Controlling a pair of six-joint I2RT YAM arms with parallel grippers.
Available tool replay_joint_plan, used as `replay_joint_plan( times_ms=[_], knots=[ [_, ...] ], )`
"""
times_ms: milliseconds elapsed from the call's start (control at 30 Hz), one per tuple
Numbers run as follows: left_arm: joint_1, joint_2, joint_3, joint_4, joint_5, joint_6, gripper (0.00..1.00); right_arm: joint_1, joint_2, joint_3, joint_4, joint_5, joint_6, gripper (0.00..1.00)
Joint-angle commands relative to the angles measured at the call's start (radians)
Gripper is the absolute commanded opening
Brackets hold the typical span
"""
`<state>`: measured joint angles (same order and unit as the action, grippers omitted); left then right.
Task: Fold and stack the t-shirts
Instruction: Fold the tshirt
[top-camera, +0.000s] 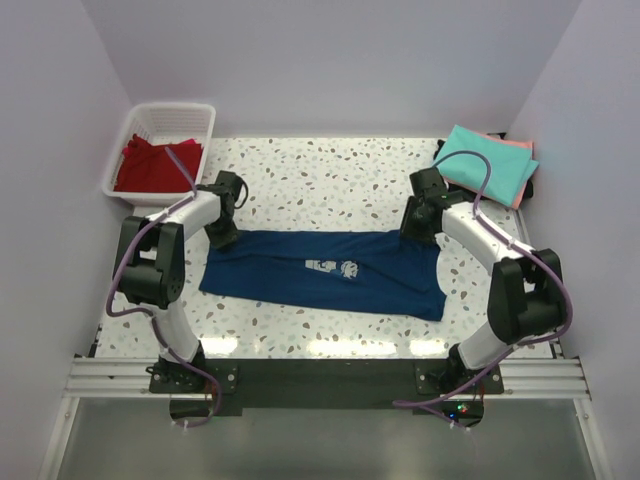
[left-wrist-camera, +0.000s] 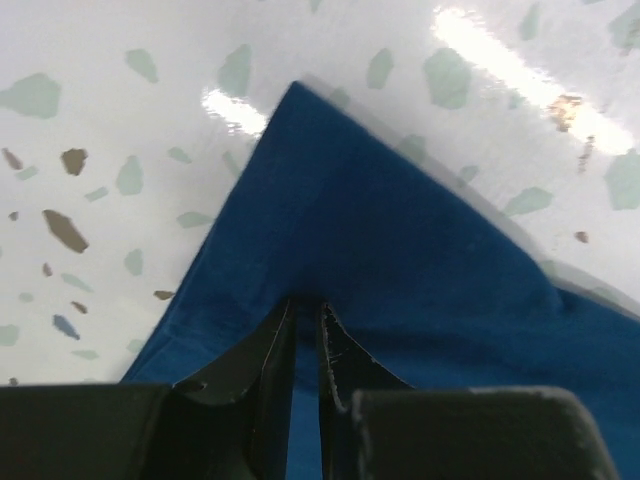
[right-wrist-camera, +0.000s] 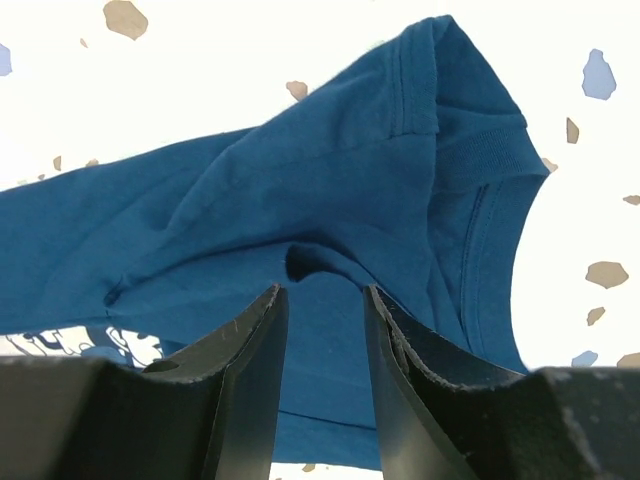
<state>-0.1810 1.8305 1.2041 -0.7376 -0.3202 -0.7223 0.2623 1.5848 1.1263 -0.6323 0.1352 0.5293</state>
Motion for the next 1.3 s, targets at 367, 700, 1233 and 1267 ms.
replay_joint_plan(
  times_ms=[367,700,1233,1267],
  knots=[
    [-0.002,0.007,0.006,-0.074,-0.105,-0.017,0.20,0.018,0.121,0.090,0.051,-0.012,-0.035,0.43],
    [-0.002,0.009,0.003,-0.071,-0.102,-0.012,0.19,0.049,0.159,0.090,0.043,-0.068,-0.031,0.43],
    [-0.002,0.012,-0.014,-0.057,-0.108,-0.009,0.19,0.195,0.024,0.029,-0.116,-0.062,0.006,0.00],
    [-0.002,0.013,-0.014,-0.056,-0.109,-0.009,0.19,0.222,0.011,0.008,-0.128,-0.069,0.023,0.00]
  ],
)
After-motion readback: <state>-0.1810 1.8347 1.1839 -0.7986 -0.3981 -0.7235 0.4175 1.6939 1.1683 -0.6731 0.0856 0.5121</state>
